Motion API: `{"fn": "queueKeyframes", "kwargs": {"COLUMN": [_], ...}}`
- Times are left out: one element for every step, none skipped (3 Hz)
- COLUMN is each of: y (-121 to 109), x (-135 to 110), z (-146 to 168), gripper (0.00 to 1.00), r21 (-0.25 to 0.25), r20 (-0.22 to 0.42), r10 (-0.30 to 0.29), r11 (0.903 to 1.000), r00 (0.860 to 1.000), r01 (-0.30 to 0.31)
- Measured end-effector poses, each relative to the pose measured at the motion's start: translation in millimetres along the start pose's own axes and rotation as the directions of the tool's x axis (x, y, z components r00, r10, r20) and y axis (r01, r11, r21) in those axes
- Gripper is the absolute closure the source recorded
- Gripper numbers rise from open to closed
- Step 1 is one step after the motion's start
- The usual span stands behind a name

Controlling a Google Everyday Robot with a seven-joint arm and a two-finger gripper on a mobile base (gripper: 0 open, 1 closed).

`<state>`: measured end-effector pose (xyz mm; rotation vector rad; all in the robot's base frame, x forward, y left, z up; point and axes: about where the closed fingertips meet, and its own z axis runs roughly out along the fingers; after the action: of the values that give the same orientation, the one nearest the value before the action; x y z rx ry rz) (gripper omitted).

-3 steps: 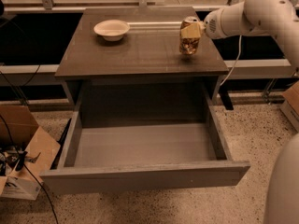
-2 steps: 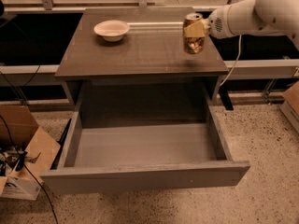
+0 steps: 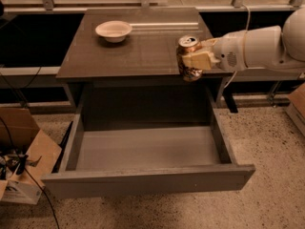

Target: Place orange can into top drawer

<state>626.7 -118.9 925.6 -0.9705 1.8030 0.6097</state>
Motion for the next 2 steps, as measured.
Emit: {"fn": "queueKeyframes", "kwargs": {"y": [5.6, 10.3], "x": [-3.8, 5.0], "z": [0.2, 8.0], "gripper": [1.00, 1.00], "r21": [-0.008, -0.024], "r20": [0.010, -0.010], "r10": [-0.069, -0.058], "r11": [0.9976, 0.9980], "r00": [0.998, 0.998], "r01": [0.069, 0.058]}}
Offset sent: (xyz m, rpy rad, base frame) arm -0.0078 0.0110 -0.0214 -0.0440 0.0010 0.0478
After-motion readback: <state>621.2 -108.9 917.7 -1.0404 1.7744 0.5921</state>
